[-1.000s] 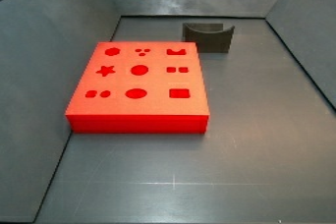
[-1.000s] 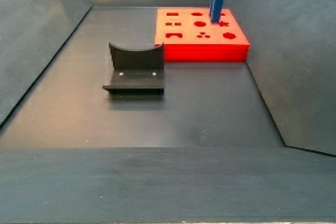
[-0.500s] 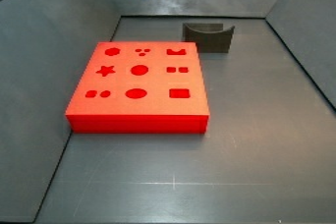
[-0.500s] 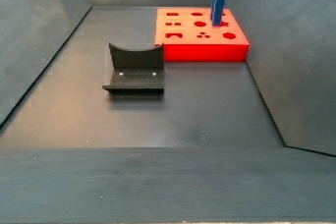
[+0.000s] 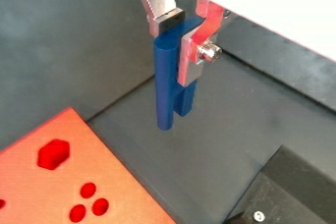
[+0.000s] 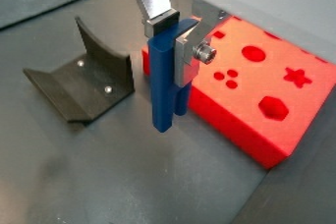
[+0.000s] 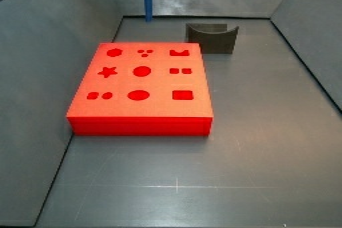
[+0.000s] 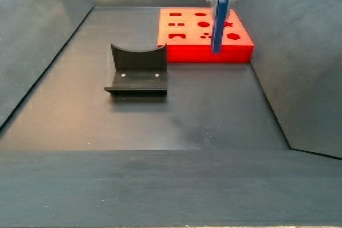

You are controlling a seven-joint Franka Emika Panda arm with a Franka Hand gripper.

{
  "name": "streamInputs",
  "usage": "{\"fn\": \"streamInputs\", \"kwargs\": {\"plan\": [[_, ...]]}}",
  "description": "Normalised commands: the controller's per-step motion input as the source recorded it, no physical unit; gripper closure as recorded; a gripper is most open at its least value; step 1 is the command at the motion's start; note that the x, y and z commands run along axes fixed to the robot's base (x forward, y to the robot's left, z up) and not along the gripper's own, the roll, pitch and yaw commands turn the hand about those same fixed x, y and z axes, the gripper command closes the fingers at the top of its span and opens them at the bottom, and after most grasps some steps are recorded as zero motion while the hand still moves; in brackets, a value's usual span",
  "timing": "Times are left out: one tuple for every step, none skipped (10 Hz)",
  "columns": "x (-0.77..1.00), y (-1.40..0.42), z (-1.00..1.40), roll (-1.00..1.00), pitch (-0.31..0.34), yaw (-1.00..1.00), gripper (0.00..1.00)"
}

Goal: Pick up the square-circle object. Move up. Rotate the square-circle object. Move to above the board. Insert the square-circle object.
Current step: Rotate the square-circle object.

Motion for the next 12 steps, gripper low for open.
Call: {"fn": "streamInputs", "kwargs": {"plan": [[0.02,-0.01,-1.0,0.03,-0.044,0.01,1.0],[0.02,-0.01,-1.0,0.0,-0.051,0.01,1.0],[0.03,-0.02,-1.0,0.0,-0.053,0.02,1.0],[0.03,-0.02,-0.99,-0.02,-0.057,0.02,1.0],[0.03,-0.02,-0.89,-0.03,-0.059,0.02,1.0],[0.03,-0.01,-0.66,-0.04,-0.059,0.02,1.0],[0.03,-0.01,-0.58,-0.05,-0.058,0.02,1.0],[0.03,-0.01,-0.39,-0.06,-0.057,0.02,1.0],[0.03,-0.01,-0.27,-0.07,-0.049,0.03,1.0],[0.03,-0.01,-0.27,-0.07,-0.049,0.03,1.0],[0.01,-0.02,-0.28,-0.07,-0.038,0.02,1.0],[0.01,-0.01,-0.27,-0.07,-0.039,0.02,1.0]]}}
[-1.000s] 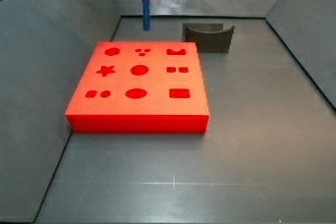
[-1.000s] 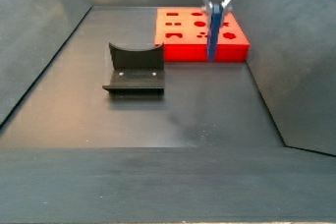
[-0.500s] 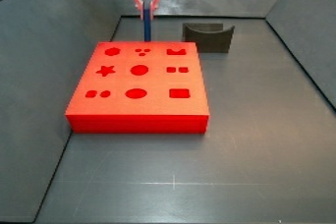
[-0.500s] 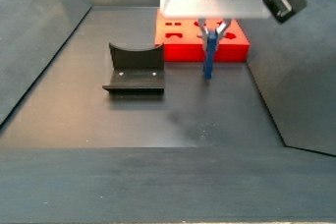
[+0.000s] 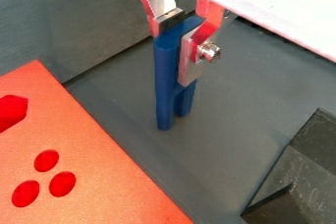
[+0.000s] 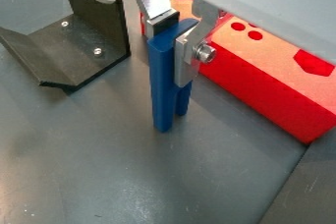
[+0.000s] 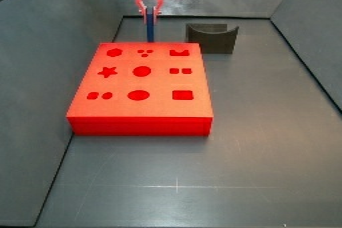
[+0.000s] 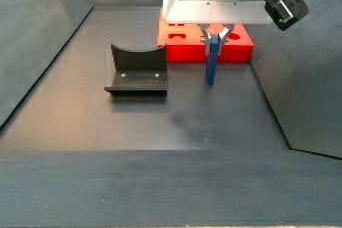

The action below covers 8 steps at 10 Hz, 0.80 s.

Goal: Pick up the square-circle object. Move up. Rotate the square-circle object. Move to above the board. Insert the square-circle object.
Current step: Rotate the square-circle object.

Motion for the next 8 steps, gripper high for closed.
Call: {"fn": "streamInputs", "kwargs": {"plan": [[0.0,0.0,0.0,-0.07,-0.04,0.02,0.0],[0.0,0.0,1.0,-0.07,-0.043,0.02,0.0],[-0.03,0.0,1.0,-0.07,-0.02,0.02,0.0],[-0.04,0.0,0.9,-0.06,0.002,0.02,0.0],[-0.03,0.01,0.75,-0.05,0.02,0.01,0.0],[-0.02,0.01,0.53,-0.03,0.033,0.0,0.0],[-0.01,0.01,0.35,-0.01,0.037,0.0,0.0],[0.0,0.0,0.0,0.0,0.007,-1.0,0.0]]}}
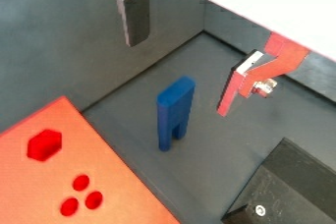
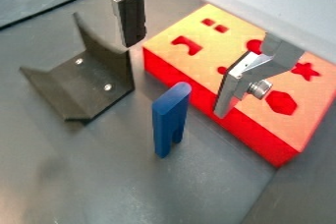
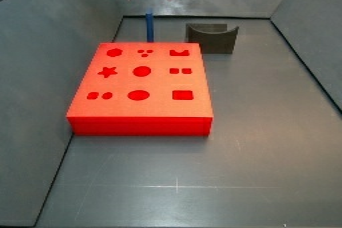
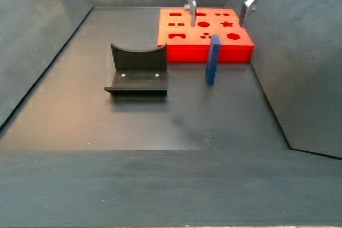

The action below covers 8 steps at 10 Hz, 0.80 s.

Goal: Pick up the square-circle object. Move up. Rotate the square-circle object. Move to above the board. Insert the square-circle object.
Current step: Rotate the square-circle object.

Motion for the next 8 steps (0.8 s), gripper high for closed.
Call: {"fn": "streamInputs", "kwargs": {"plan": [[0.02,0.0,-0.14,0.0,0.007,-1.0,0.0],[0.04,0.01,-0.11,0.0,0.004,-1.0,0.0],[0.04,0.0,-0.06,0.0,0.003,-1.0,0.0],[0.03,0.01,-0.05,0.0,0.003,-1.0,0.0],[0.03,0.01,-0.04,0.0,0.003,-1.0,0.0],[0.03,0.01,-0.04,0.0,0.003,-1.0,0.0],[0.04,0.01,-0.04,0.0,0.003,-1.0,0.0],[0.04,0.01,-0.04,0.0,0.003,-1.0,0.0]]}}
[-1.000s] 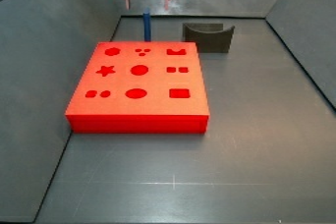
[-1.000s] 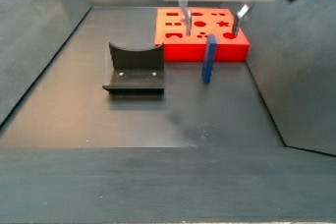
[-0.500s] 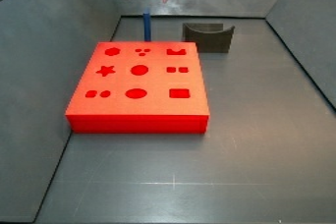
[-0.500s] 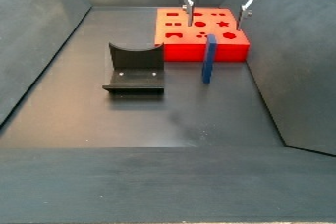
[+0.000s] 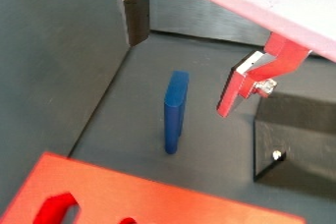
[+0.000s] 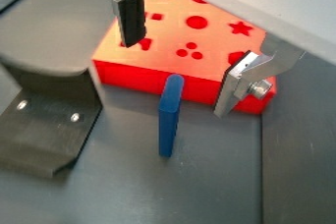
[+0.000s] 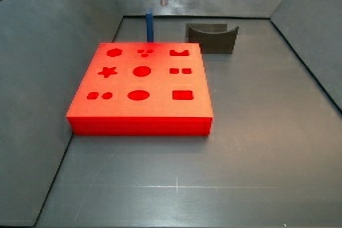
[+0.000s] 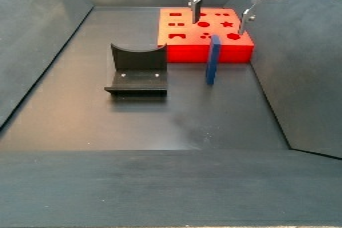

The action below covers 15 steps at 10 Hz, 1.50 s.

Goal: Pick up the square-circle object. Move up. Rotate the square-circle object. Move to above the board. Insert the square-circle object.
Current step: Rotate the square-circle object.

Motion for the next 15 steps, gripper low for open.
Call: {"fn": "streamInputs", "kwargs": {"plan": [[0.04,0.01,-0.03,0.0,0.003,-1.0,0.0],[0.04,0.01,-0.03,0.0,0.003,-1.0,0.0],[0.04,0.01,-0.03,0.0,0.003,-1.0,0.0],[0.04,0.01,-0.03,0.0,0.003,-1.0,0.0],[0.04,0.01,-0.03,0.0,0.003,-1.0,0.0],[0.04,0.01,-0.03,0.0,0.004,-1.0,0.0],[0.04,0.01,-0.03,0.0,0.004,-1.0,0.0],[0.04,0.01,-0.03,0.0,0.004,-1.0,0.0],[0.04,0.01,-0.03,0.0,0.005,-1.0,0.0],[0.04,0.01,-0.03,0.0,0.006,-1.0,0.0],[0.04,0.01,-0.03,0.0,0.007,-1.0,0.0],[0.04,0.01,-0.03,0.0,0.009,-1.0,0.0],[0.04,0.01,-0.03,0.0,0.01,-0.83,0.0],[0.04,0.01,-0.03,0.0,0.01,-0.52,0.0],[0.04,0.01,-0.03,0.0,0.01,-0.35,0.0]]}}
